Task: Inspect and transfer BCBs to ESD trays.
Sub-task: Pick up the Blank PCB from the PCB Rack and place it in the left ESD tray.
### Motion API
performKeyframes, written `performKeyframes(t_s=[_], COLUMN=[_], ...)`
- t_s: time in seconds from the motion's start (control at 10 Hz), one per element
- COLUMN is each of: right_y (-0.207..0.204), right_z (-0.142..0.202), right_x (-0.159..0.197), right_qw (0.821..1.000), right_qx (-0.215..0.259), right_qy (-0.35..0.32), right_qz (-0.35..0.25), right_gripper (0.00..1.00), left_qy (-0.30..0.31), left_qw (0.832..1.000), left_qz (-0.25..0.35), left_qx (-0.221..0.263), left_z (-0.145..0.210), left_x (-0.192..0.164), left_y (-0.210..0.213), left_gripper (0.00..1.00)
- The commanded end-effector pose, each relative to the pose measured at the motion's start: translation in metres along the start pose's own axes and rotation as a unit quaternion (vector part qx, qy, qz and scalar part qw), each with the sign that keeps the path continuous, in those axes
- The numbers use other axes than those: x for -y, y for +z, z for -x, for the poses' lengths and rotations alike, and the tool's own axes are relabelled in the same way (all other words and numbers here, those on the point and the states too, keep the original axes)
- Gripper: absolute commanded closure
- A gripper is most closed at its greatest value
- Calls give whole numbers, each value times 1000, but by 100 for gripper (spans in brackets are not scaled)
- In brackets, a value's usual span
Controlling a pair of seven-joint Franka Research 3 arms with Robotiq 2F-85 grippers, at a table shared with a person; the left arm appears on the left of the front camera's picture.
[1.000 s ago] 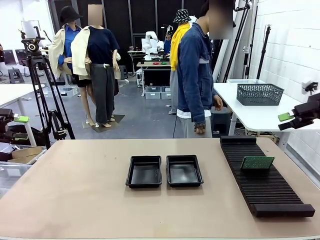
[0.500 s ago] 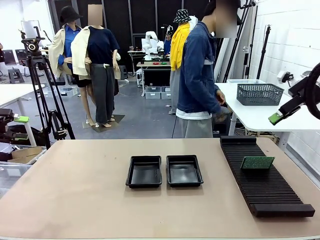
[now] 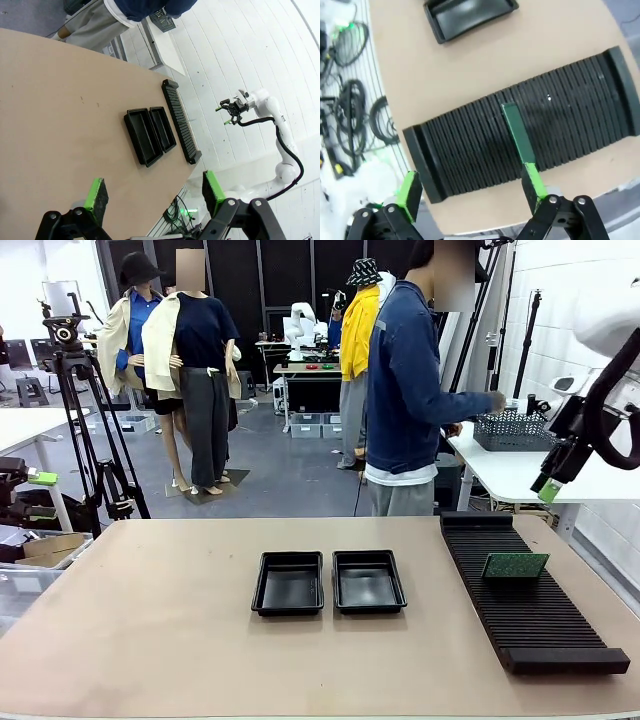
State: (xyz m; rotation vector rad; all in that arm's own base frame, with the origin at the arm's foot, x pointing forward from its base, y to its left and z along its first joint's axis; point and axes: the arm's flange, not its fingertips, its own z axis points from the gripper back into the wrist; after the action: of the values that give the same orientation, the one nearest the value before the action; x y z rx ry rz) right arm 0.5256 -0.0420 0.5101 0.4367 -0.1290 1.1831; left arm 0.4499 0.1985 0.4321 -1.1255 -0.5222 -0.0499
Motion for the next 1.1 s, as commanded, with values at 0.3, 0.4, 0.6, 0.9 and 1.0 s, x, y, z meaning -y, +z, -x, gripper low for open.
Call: performKeyframes(t_s=[0.3, 0.4, 0.6, 0.9, 1.0], right_y=[-36, -44, -57, -81, -87], right_z=[-9, -13, -23, -31, -31], right_x=[-11, -8, -4, 3, 8], right_qw=[983, 979, 972, 965, 965], right_qx=[-68, -80, -111, -164, -172], right_qy=[157, 168, 173, 141, 142], right_qz=[69, 84, 112, 150, 139], right_gripper=[0, 0, 0, 0, 0], left_qy=[-1, -1, -1, -1, -1], left_qw=[1000, 1000, 1000, 1000, 1000], left_qz=[-3, -3, -3, -3, -3], left_qx=[0, 0, 0, 0, 0], left_z=[0, 0, 0, 0, 0], left_x=[1, 1, 1, 1, 1], left_y=[2, 2, 2, 2, 2], left_gripper=[0, 0, 0, 0, 0])
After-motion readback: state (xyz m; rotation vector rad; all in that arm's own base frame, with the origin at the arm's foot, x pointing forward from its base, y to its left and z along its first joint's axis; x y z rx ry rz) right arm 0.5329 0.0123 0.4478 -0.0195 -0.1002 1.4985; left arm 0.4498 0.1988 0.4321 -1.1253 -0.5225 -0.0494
